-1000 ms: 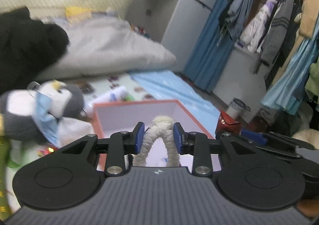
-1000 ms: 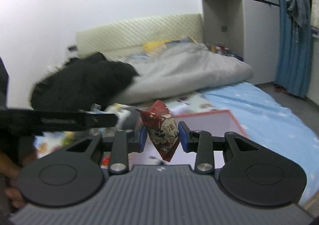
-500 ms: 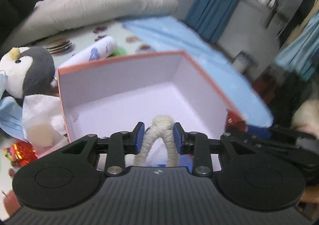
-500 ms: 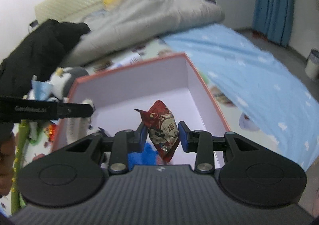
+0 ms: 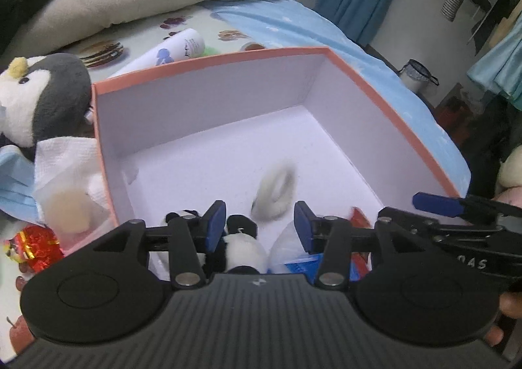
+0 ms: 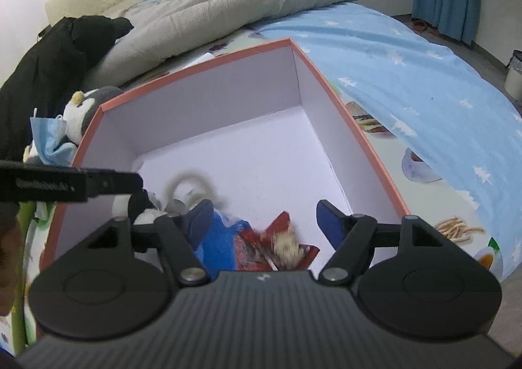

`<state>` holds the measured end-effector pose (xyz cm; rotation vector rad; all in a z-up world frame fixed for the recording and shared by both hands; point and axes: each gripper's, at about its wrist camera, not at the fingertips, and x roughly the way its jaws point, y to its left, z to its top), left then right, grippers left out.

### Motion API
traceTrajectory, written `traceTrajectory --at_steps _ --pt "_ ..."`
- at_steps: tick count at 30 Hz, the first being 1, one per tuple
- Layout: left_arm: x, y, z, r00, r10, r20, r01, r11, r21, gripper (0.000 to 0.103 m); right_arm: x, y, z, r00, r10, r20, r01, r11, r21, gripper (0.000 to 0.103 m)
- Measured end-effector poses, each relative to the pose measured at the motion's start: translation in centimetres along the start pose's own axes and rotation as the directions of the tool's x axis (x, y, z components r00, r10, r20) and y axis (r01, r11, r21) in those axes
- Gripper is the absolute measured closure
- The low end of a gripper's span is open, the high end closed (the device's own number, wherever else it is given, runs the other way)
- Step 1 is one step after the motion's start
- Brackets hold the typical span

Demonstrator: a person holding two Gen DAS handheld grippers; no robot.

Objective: Organize soft objects
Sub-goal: 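Carry the rope ring and red candy over the pink box and release both, then withdraw both tools from the pink box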

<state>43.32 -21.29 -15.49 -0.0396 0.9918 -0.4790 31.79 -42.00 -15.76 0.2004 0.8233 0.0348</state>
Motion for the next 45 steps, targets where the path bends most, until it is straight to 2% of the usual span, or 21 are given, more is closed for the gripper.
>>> traceTrajectory --at_steps 5,13,18,24,29,34,41,45 --pt "-1.9 -0.3 -0.2 0.999 -0.013 0.037 0.013 1.0 0.017 0.051 -1.3 0.8 0.3 0.999 0.001 0.032 0.0 1.0 -0.022 0.031" --pt "-7.8 -0.6 -0.9 0.985 -0.045 0.166 0.042 0.999 0.021 0.051 -6.9 3.4 0.6 0.981 0.006 0.194 0.008 0.998 -0.067 0.031" --pt "-12.2 -0.5 -2.4 0.965 -0.039 0.261 0.032 0.999 0.031 0.051 -9.6 5.7 -0.2 0.961 0.035 0.273 -0.003 0.993 -0.116 0.031" --pt "-17.7 0.4 -4.5 0.924 -0.021 0.381 0.014 1.0 0.021 0.049 -11.8 8.1 -1.5 0.934 0.074 0.351 -0.027 0.99 -0.137 0.028" --pt "-20.8 1.0 -6.8 0.908 0.007 0.42 -0.015 1.0 0.014 0.048 -12.8 10.1 -2.5 0.922 0.133 0.363 -0.08 0.984 -0.159 0.028" --pt "-22.7 2.0 -9.8 0.904 0.025 0.426 -0.02 1.0 -0.017 0.048 -13.6 12.5 -4.1 0.914 0.178 0.364 -0.114 0.975 -0.188 0.028" --pt "-24.3 3.7 -14.1 0.905 0.073 0.418 -0.056 0.997 -0.052 0.048 -13.4 15.5 -7.4 0.92 0.22 0.324 -0.154 0.964 -0.216 0.028" --pt "-24.7 4.8 -16.9 0.912 0.103 0.397 -0.074 0.994 -0.086 0.048 -12.7 16.5 -9.3 0.932 0.255 0.257 -0.207 0.958 -0.198 0.028"
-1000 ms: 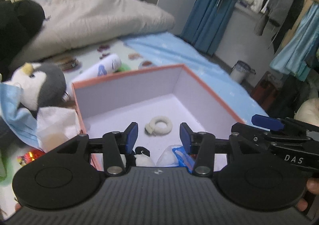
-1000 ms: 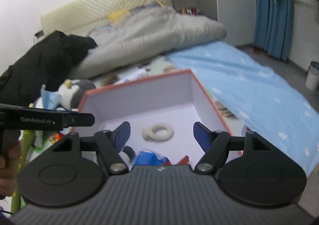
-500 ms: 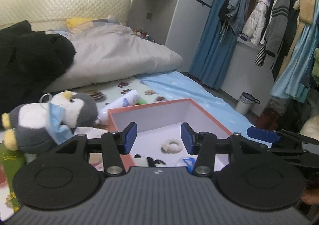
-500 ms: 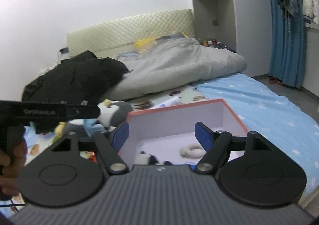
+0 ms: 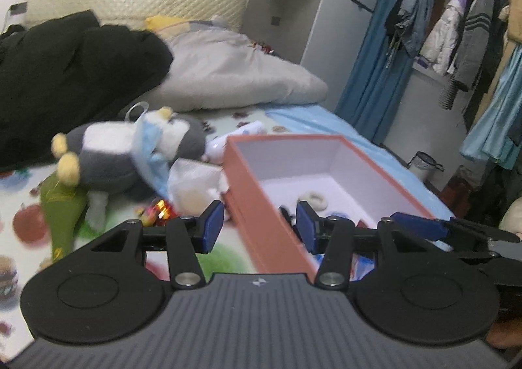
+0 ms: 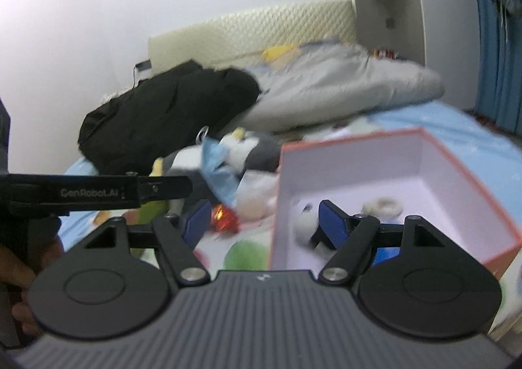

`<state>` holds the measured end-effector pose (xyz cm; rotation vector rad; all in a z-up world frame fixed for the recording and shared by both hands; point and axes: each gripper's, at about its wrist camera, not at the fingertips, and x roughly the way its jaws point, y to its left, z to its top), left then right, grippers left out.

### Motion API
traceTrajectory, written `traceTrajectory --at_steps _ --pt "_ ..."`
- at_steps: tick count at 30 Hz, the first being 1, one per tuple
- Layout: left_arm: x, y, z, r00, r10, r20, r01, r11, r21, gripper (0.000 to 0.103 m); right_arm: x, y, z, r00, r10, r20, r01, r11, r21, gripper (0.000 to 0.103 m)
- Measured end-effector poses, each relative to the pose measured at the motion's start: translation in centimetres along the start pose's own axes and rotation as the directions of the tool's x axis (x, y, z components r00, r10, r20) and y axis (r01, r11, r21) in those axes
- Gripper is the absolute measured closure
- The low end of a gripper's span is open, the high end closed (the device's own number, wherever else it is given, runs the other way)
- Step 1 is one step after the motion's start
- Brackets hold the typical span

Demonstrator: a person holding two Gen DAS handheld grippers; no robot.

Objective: Organize soft objects
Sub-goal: 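Withdraw both tools from the pink box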

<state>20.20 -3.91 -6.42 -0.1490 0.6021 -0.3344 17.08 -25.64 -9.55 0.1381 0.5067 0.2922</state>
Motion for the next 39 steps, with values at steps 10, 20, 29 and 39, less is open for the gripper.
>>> traceTrajectory --at_steps 10,20,29,39 --pt "-2.6 3.1 -4.2 0.997 0.057 -0.056 -0.059 0.998 -0.032 0.048 -0.3 3.4 -2.8 0.996 0.042 -0.075 -0.043 0.999 -0.02 0.028" --pt "-6.2 4.9 -6.5 0.993 0.104 -0.064 -0.105 0.994 -0.028 0.048 -1.5 6.2 -4.8 0.993 0.039 -0.107 -0.045 0.997 -0.055 0.028" --pt "-8.3 6.7 -9.3 0.987 0.131 -0.09 -0.139 0.987 -0.079 0.043 -1.6 8.6 -6.4 0.988 0.047 -0.146 -0.064 0.991 -0.114 0.028" --pt "-6.6 10.4 -9.6 0.981 0.171 -0.091 -0.182 0.973 -0.138 0.043 1.8 9.8 -5.9 0.985 0.065 -0.159 -0.091 0.983 -0.159 0.028"
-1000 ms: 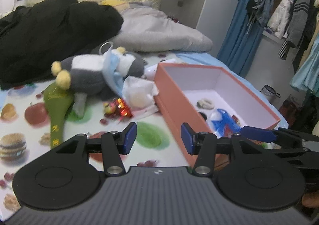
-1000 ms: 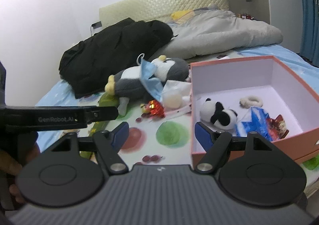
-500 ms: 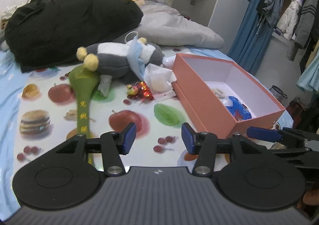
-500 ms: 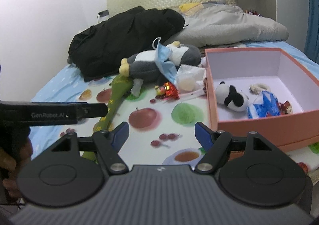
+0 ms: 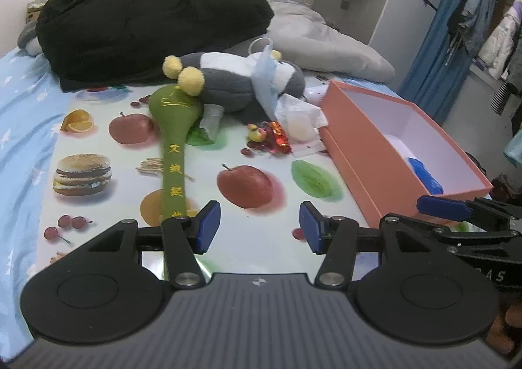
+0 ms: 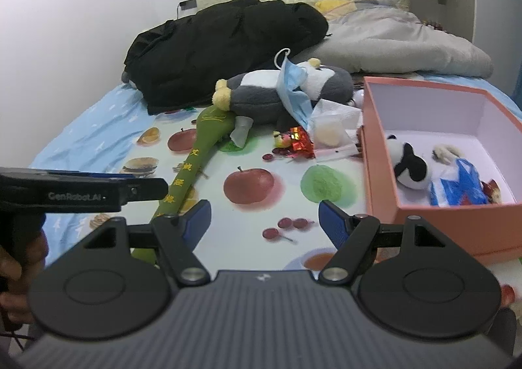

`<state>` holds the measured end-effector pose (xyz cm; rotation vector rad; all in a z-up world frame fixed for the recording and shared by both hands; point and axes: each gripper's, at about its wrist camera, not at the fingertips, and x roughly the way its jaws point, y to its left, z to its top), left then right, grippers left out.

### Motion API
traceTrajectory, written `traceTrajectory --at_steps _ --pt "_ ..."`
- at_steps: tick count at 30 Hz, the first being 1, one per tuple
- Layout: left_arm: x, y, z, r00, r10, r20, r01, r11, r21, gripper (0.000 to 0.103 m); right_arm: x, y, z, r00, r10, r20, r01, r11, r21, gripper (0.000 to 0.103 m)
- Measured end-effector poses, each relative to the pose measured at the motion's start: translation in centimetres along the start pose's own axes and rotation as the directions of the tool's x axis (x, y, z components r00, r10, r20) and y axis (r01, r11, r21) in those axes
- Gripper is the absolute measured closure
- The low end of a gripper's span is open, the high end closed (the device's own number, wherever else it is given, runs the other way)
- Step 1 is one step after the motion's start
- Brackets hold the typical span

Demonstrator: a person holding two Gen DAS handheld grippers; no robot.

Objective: Organize soft objects
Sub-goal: 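Withdraw both tools from the pink box, then grasp the clear plastic cup with the left tool while the right tool grasps a red candy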

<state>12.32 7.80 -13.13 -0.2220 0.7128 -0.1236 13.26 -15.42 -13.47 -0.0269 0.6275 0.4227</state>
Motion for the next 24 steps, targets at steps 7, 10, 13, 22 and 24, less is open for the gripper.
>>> traceTrajectory --at_steps 7,10,13,22,24 --pt "3.3 2.0 1.4 1.0 0.02 -0.016 -0.02 0.999 -0.032 0.043 3.5 0.3 0.9 1.0 -0.001 -0.01 0.001 0.999 -0.033 0.029" --pt "5.0 2.7 2.3 1.0 0.023 -0.017 -0.024 0.999 -0.043 0.043 5.2 -0.1 1.4 1.0 -0.007 -0.027 0.006 1.0 -0.028 0.029" --pt "6.9 3.2 3.3 0.999 0.039 -0.02 -0.04 0.999 -0.031 0.043 7.0 -0.4 2.2 1.0 -0.018 -0.024 0.018 0.999 -0.03 0.029" --pt "13.9 4.2 6.6 0.997 0.065 -0.045 -0.064 0.998 0.015 0.043 13.2 -2.1 4.2 0.999 -0.04 -0.037 0.04 0.999 0.01 0.034" --pt "15.7 4.5 7.4 0.997 0.066 -0.049 -0.065 0.998 0.026 0.043 14.6 -2.3 4.4 0.998 -0.041 -0.039 0.042 0.999 0.01 0.034"
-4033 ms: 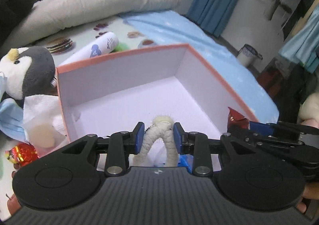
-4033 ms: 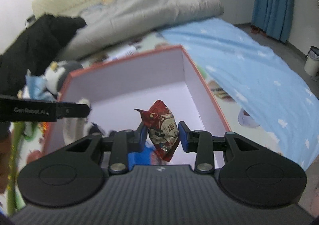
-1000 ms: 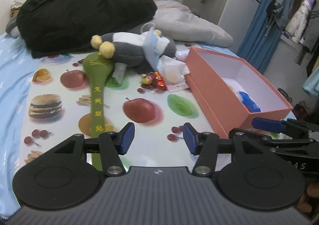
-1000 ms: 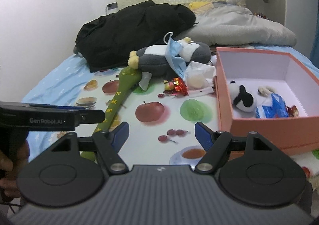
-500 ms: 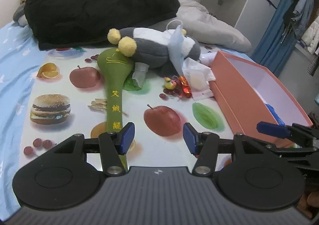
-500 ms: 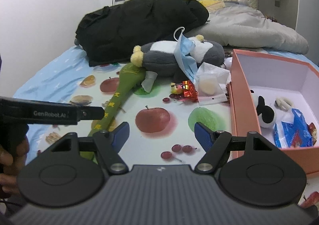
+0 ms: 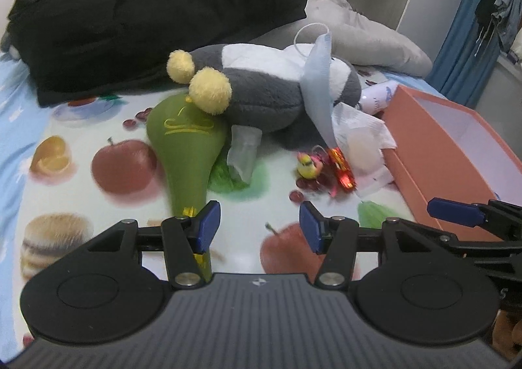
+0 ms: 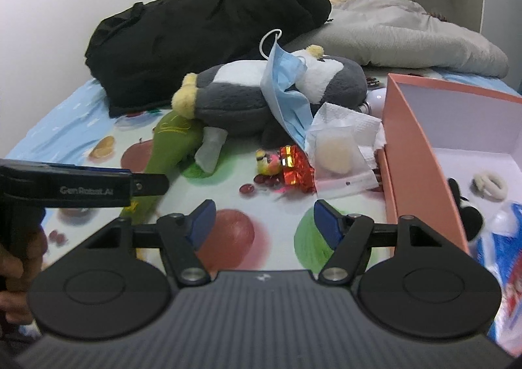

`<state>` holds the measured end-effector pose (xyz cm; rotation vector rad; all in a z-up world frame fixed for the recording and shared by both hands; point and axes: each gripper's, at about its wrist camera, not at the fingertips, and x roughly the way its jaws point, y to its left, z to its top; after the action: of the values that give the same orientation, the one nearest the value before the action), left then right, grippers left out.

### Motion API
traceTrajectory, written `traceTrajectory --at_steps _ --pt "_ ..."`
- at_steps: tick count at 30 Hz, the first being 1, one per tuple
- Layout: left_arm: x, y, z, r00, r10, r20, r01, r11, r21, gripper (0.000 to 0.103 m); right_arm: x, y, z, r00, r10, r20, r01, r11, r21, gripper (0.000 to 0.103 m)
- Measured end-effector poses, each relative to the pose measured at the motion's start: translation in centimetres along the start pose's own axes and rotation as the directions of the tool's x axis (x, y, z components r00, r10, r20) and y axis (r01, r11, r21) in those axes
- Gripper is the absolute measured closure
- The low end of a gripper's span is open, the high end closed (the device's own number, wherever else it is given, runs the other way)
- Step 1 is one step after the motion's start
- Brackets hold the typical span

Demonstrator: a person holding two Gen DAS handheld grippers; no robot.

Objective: Organize soft objects
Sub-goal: 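Grasp the clear plastic cup with the left tool while the right tool grasps a red candy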

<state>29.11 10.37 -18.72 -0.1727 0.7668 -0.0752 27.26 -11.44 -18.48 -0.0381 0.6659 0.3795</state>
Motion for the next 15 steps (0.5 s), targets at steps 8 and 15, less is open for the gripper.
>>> traceTrajectory --at_steps 8,15 --pt "5.9 0.7 2.5 1.0 0.013 -0.022 -0.012 1.0 0.002 0.044 5.9 -0.7 0.7 0.999 -0.027 -0.032 0.027 1.0 -0.01 0.045" --pt "9.0 0.5 3.9 1.0 0.026 -0.01 -0.026 1.0 0.01 0.044 9.4 -1.6 1.5 0.998 -0.049 -0.026 0.048 0.998 -0.035 0.046"
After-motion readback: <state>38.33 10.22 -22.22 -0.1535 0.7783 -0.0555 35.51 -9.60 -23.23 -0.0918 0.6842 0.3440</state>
